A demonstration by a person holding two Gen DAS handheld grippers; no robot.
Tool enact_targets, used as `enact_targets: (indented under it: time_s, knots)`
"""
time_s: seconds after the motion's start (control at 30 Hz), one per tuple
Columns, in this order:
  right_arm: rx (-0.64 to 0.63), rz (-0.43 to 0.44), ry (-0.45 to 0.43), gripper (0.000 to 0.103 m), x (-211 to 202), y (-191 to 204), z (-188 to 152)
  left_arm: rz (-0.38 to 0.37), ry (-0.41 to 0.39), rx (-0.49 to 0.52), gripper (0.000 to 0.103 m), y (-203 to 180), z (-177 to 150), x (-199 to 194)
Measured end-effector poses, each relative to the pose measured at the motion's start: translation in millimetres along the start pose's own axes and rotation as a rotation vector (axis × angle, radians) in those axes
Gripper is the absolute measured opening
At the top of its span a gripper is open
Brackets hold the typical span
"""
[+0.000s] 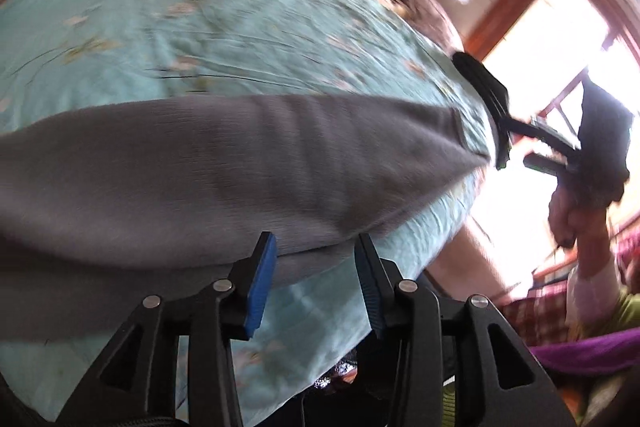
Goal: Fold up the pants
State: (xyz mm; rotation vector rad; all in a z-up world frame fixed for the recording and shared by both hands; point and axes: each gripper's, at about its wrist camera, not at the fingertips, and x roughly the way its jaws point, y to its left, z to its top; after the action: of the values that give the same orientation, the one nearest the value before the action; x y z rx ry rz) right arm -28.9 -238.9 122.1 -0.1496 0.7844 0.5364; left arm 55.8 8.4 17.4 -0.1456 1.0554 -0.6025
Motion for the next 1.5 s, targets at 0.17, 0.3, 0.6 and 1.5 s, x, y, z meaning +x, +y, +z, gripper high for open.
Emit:
enact_targets:
  time_s: [0.17,0.3,0.6,1.5]
  knots:
    - [-0.025,0.099,-0.034,0.067,34,33,20,0.064,-0.100,-0.154,0.046,40,-4,-41]
    - [-0.057,0.165,-0.051,0.067,61,63,37,0.140,-0.179,-0.277,0.050,77,-9,-77]
    - [-0.155,0.278,-0.035,0.067,116,131,63,0.273,-0.283,-0.511,0.065,159,-12,-133]
    - [-0.145,0.263,0.112,0.007,241,191,96,0.396,-0.349,-0.693,0.007,241,3,-145]
